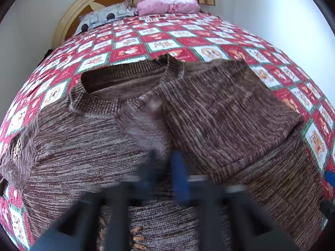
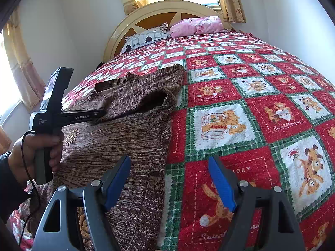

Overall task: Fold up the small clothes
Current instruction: 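Fold the gripped side over toward the sweater's center with the left gripper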

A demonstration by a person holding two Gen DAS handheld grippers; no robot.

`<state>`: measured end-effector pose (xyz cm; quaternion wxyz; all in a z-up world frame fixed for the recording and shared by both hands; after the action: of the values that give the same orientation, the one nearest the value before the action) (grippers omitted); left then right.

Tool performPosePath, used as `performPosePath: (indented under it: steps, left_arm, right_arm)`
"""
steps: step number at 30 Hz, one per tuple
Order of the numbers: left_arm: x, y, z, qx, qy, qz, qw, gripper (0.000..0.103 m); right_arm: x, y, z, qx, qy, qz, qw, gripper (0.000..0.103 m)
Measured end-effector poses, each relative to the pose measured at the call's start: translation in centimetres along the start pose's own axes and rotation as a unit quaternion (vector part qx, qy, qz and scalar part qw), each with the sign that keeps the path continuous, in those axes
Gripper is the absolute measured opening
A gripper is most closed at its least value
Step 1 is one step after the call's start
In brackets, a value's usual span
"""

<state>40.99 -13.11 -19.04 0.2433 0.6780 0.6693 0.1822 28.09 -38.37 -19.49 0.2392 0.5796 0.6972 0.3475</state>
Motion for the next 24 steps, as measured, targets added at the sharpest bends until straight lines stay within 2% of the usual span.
performPosePath:
  steps: [6, 8, 15, 18, 20, 22, 24]
  left_arm:
    - [2.2, 0.3, -3.2, -0.028, -0.024, -0.022, 0.9991, 0.008]
    - [3.1, 0.1, -4.0, -0.034, -0.016, -0.013, 0.9992, 0.008]
    - [4.5, -1.1, -2.5, -0.02, 0.003, -0.016, 0.9997, 0.01]
    - [4.6, -1.4, -1.9, -0.021, 0.031, -0.015, 0.9992, 0.026]
    - [4.9, -1.3, -2.4, -0.039, 0.042, -0.017, 0.9982, 0.053]
    - [5.4, -0.8, -3.4, -0.064, 0.021, -0.029, 0.9973, 0.063]
    - [6.0, 0.2, -3.6, -0.07, -0.008, -0.044, 0.9965, 0.063]
  right_arm:
    - [0.0, 0.0, 0.0, 0.001, -0.001, -0.002, 1.0, 0.077]
    - [0.0, 0.0, 0.1, 0.001, -0.002, -0.003, 1.0, 0.077]
    - [0.1, 0.0, 0.1, 0.002, -0.003, -0.004, 1.0, 0.077]
    - [0.1, 0.0, 0.1, 0.002, -0.003, -0.004, 1.0, 0.077]
    - [0.1, 0.0, 0.1, 0.003, -0.004, -0.005, 1.0, 0.077]
    - [0.1, 0.0, 0.1, 0.004, -0.006, -0.006, 1.0, 0.077]
    - [0.2, 0.0, 0.2, 0.005, -0.008, -0.008, 1.0, 0.077]
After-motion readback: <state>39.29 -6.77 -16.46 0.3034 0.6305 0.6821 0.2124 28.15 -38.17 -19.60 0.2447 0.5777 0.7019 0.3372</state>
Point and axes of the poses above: each gripper's, at about its wrist camera, not at the fingertips, and z roughly the way its jaws point, x to its left, y to its top, the point moved 1 cm from there along z, roughly the way its jaws point, and after that the axes turned 12 degrees about -z, right-handed, at the moved point
